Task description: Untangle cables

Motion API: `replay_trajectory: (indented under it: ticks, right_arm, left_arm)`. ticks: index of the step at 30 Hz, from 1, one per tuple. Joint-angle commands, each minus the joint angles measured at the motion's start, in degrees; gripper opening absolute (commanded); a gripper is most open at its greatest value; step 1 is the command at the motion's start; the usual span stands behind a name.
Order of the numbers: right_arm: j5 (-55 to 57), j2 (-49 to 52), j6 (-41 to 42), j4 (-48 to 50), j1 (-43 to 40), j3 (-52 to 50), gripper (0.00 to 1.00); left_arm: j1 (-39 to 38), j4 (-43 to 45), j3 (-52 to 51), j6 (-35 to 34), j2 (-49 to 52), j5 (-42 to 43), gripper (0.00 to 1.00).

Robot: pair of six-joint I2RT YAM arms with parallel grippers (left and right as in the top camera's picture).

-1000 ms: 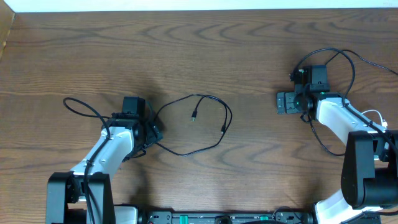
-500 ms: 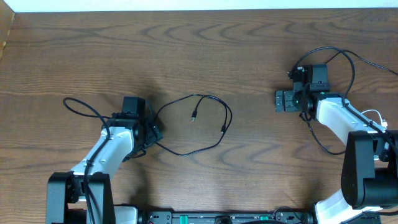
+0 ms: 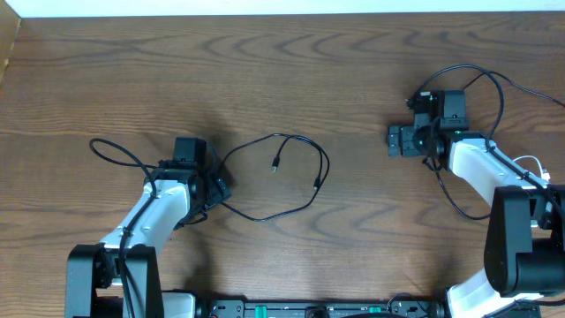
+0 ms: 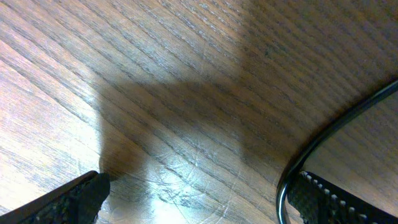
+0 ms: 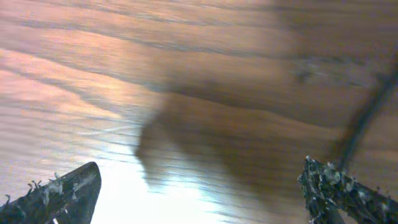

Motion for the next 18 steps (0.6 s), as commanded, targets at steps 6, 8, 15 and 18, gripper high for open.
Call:
replay_trajectory:
  ticks: [6,8,15,18]
  right_arm:
    - [-14.5,0.2,-0.5,0.5,0.3,-0.3,0.99]
    - [-18.6,0.2,-0.5,0.9,0.8,-0.3,0.99]
    - [-26.6,0.2,0.1,2.5,4.2,-0.3,0.99]
    - [-26.6,0.2,2.1,3.3,6.2,-0.3,0.99]
  left_arm:
    - [0.0,-0.8,-2.1,0.3,2.0,-0.6,0.98]
    - [0.0,-0.8,-2.1,0.3,2.0,-0.6,0.98]
    - [0.0,-0.9,-2.1,0.3,2.0,-0.6,0.98]
    - [0.0,-0.8,-2.1,0.3,2.0,-0.6,0.98]
